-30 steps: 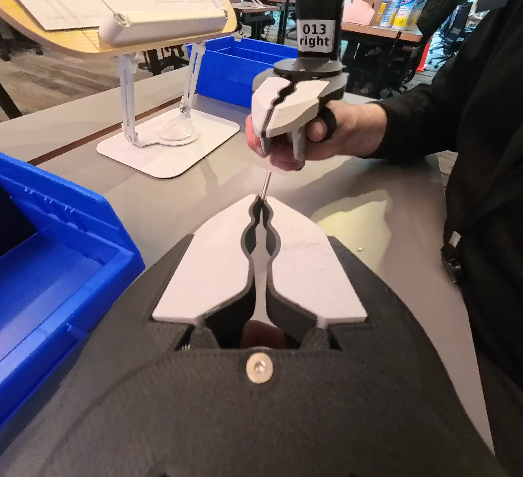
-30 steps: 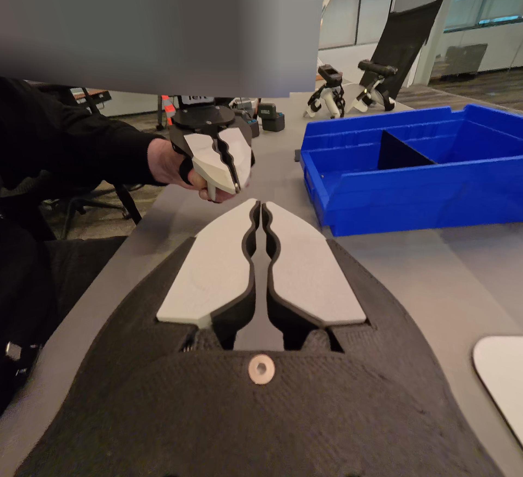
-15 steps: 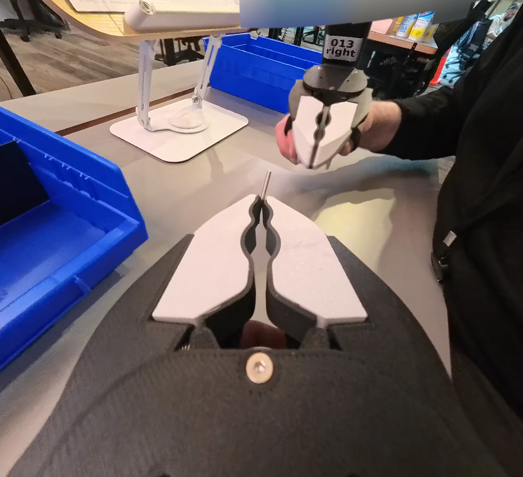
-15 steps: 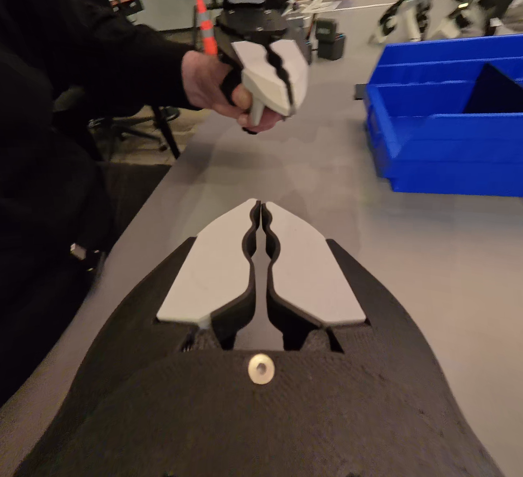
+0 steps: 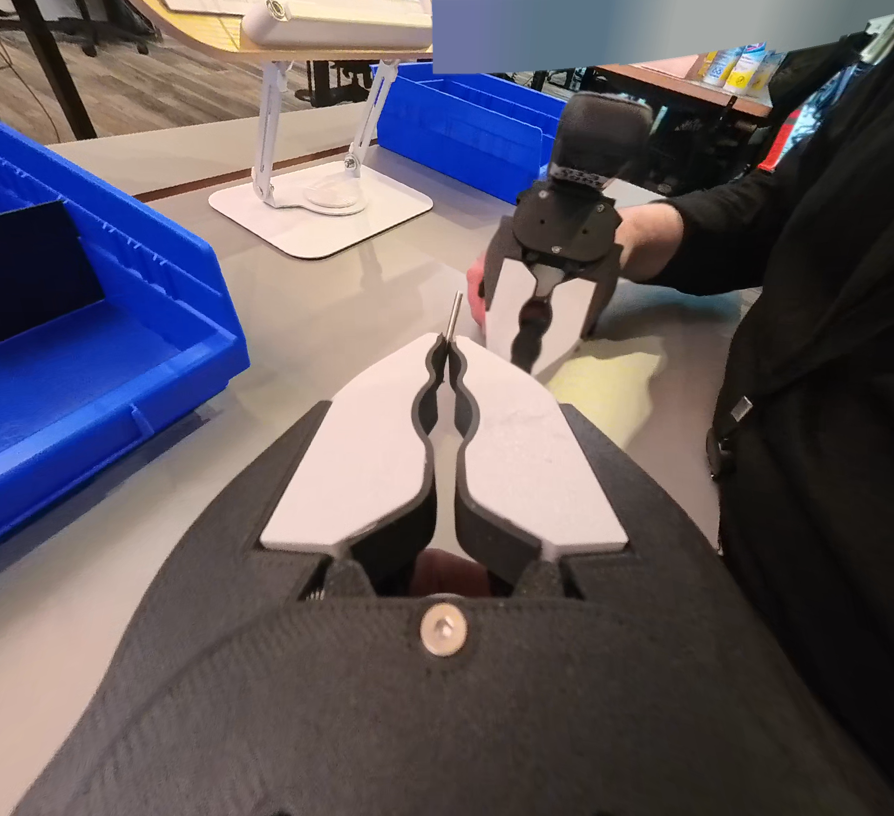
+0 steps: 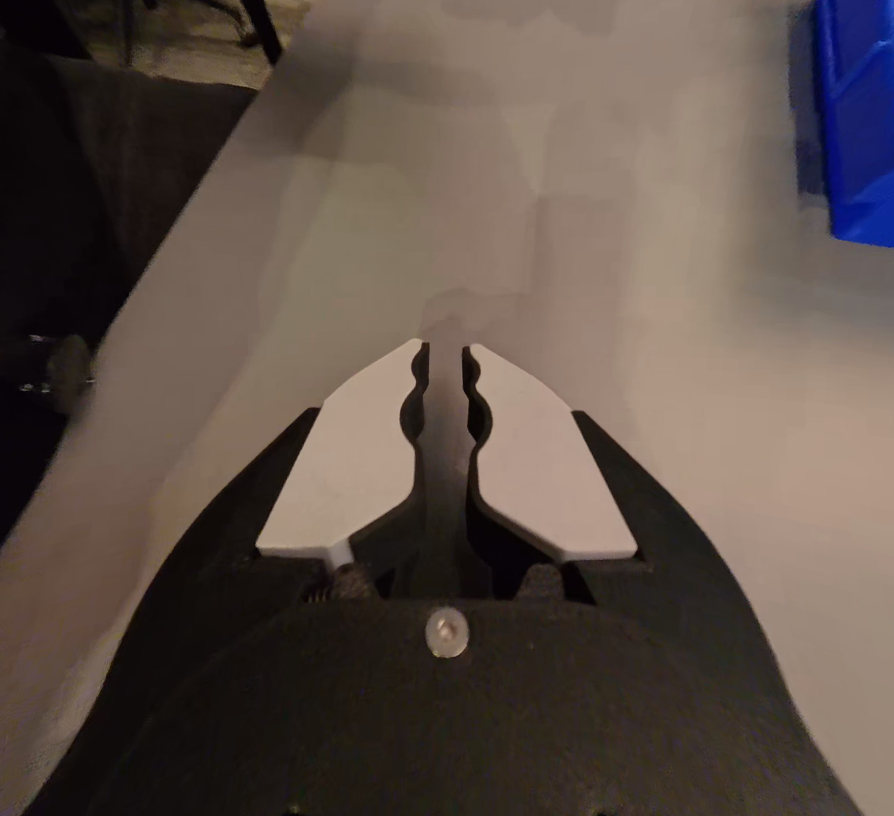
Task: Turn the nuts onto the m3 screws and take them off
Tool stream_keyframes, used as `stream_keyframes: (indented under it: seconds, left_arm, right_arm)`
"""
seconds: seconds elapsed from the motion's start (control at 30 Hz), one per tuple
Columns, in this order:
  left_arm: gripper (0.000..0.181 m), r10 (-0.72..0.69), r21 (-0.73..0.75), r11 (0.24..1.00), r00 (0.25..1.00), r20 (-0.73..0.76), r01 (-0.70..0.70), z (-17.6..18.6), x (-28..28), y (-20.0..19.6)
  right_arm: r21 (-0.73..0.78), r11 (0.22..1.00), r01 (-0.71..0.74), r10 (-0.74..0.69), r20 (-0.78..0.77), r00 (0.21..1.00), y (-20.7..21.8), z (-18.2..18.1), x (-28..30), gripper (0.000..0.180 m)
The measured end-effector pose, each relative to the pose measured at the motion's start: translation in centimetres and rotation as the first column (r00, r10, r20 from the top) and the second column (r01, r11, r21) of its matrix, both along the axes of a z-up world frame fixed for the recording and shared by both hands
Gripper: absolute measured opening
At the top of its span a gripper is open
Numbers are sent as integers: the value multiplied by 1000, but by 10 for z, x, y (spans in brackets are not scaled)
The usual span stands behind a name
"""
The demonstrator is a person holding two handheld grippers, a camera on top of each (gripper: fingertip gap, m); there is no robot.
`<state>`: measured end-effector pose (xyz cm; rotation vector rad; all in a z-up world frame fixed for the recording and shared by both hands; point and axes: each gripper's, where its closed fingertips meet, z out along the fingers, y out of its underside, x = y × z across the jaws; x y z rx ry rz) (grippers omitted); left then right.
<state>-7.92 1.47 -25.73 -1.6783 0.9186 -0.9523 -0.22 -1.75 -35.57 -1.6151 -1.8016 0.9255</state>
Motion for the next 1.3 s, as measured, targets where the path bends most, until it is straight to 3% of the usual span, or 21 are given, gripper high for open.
stream_keyframes:
  seconds: [0.03, 0.17, 0.63, 1.3]
  left_arm:
    - [0, 2, 3, 1000, 1000, -3, -2, 0, -1, 0]
    - [0, 6, 11, 1000, 1000, 5, -6, 2, -3, 3]
    - [0, 7, 13, 1000, 1000, 14, -7, 2, -7, 5]
    - [0, 4, 4, 1000, 1000, 16, -4, 0, -8, 7]
  right_arm:
    - [9, 1000, 17, -17, 6, 1000, 7, 0, 1, 12]
    - [7, 999, 36, -36, 51, 998, 24, -8, 3, 13]
    - [3, 998, -69, 68, 146, 987, 10, -20, -12, 7]
    - [55, 990, -131, 122, 138, 983, 10, -20, -8, 6]
